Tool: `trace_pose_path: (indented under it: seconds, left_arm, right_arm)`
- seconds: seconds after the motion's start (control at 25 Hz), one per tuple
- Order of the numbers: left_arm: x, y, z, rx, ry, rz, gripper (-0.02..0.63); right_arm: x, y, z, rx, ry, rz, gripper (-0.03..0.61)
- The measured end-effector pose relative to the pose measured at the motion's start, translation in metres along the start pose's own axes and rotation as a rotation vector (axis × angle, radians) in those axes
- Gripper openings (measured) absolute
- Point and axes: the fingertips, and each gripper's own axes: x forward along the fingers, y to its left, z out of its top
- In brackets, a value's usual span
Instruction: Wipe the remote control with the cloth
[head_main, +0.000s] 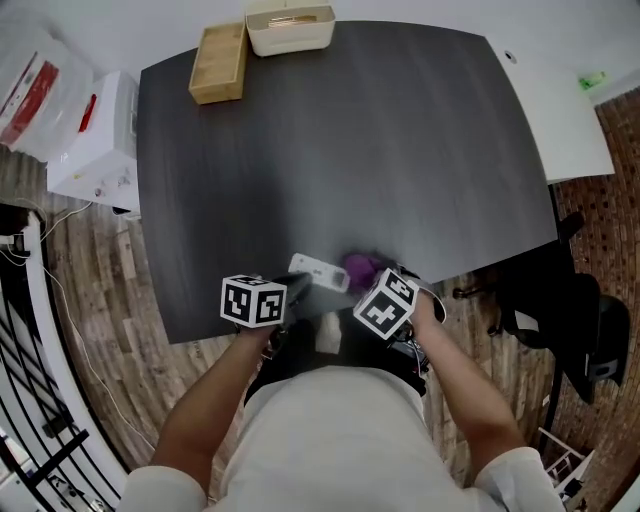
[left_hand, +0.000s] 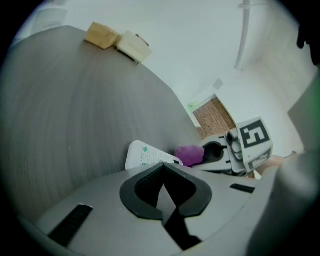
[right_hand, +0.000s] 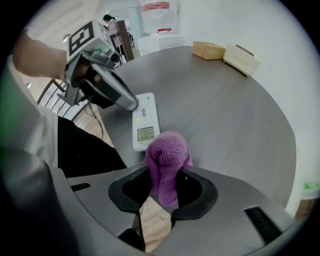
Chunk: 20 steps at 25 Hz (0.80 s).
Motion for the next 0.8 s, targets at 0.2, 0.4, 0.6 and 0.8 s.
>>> trace_pose_path:
  seconds: [0.2,0.4,0.6,0.8]
  left_arm:
    - [0.007,0.006,0.03,0.069,-0.018,0.033,0.005]
    - [0.002,0.002,0.032,0.144,-0.039,0.096,0.005]
    - [-0.001,0.003,0.058,0.37,-0.021,0.245,0.004]
    - [0.016,0.007,0.061,0.442,0.104,0.267,0.003]
  right_arm:
    - [-0.001,0.033,-0.001,-0.032,-0.02,0.072,0.124]
    - [-0.013,0.011,0.012,-0.04,-0.069,0.116,0.124]
    - [-0.012,-0.03,0.063,-0.098,-0.109,0.099,0.124]
    - [0.007,-0.032,0.107,-0.129,-0.095,0.157,0.124]
